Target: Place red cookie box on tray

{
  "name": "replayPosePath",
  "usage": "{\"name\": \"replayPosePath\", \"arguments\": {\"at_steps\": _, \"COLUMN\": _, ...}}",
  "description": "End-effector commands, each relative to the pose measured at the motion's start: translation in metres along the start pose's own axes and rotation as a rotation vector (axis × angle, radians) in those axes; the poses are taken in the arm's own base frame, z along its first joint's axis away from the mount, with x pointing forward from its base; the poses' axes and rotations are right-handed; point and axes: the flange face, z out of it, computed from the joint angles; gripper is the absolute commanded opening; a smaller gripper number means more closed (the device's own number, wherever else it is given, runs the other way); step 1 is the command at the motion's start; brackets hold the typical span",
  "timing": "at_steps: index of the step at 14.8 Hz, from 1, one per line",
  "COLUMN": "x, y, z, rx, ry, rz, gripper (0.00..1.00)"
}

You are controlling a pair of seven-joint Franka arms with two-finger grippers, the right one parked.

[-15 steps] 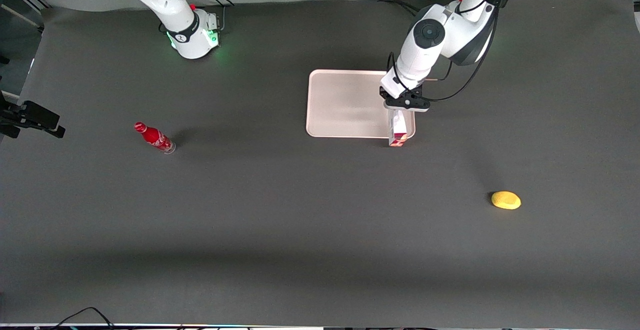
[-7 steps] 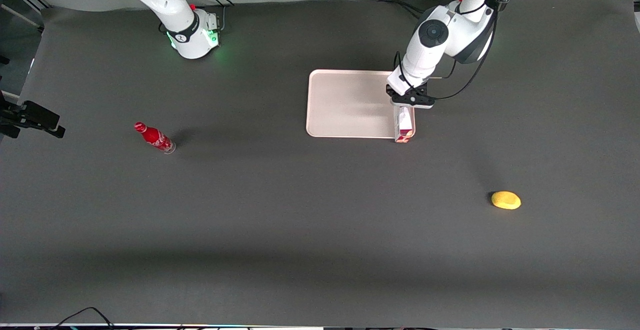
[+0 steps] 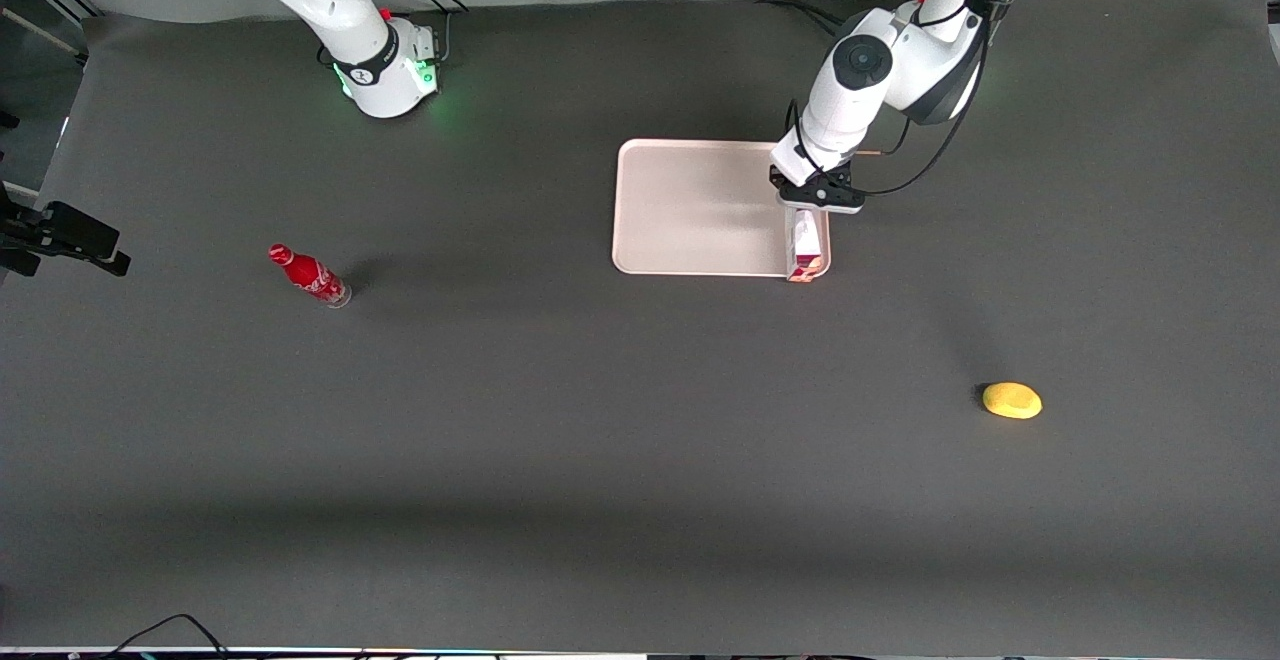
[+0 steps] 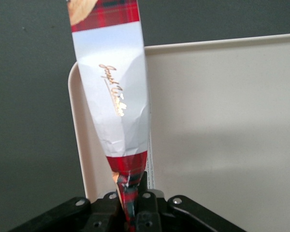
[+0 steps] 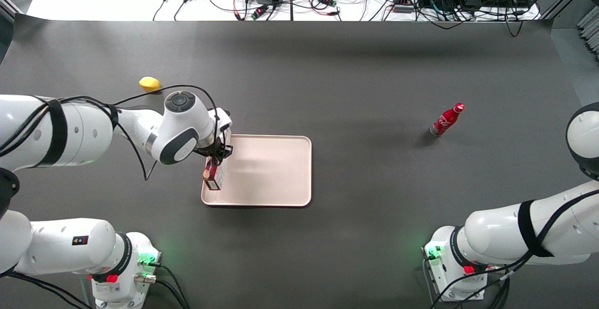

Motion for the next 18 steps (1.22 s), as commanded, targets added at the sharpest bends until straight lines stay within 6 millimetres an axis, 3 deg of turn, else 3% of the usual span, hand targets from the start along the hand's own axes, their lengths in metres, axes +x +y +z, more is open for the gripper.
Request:
{"name": "replayPosePath", "arguments": {"at_steps": 1, "x": -0.013, "y": 0.002, "z": -0.002, "rx": 0.025, "ry": 0.021, "rz": 0.01, "gripper": 0.0}}
{"name": "replayPosePath", "arguments": {"at_steps": 2, "x": -0.012, "y": 0.003, "z": -0.002, "rx": 0.023, "ry": 0.022, "rz": 0.009, "gripper": 0.06}}
{"name": "replayPosePath", "arguments": {"at_steps": 5, "x": -0.011, "y": 0.003, "z": -0.002, "rx": 0.023, "ry": 0.016, "rz": 0.01, "gripper": 0.58}}
{"name": "replayPosePath", "arguments": {"at_steps": 6, "x": -0.009, "y": 0.003, "z": -0.002, "rx": 0.021, "ry": 0.013, "rz": 0.007, "gripper": 0.86}}
{"name": "replayPosePath", "arguments": {"at_steps": 7, "x": -0.007, "y": 0.002, "z": -0.003, "rx": 0.018, "ry": 0.014, "rz": 0.009, "gripper": 0.96}}
{"name": "replayPosePath", "arguments": {"at_steps": 12, "x": 0.016, "y": 0.008, "z": -0.021, "rx": 0.004, "ry": 0.019, "rz": -0.01, "gripper": 1.0}}
{"name": "replayPosePath", "arguments": {"at_steps": 15, "x": 0.068, "y": 0.0, "z": -0.07, "rx": 0.027, "ry": -0.063, "rz": -0.01, "gripper": 1.0}}
{"name": "replayPosePath", "arguments": {"at_steps": 18, "x": 0.124, "y": -0.038, "z": -0.134, "rx": 0.007, "ry": -0.099, "rz": 0.026, "gripper": 1.0}}
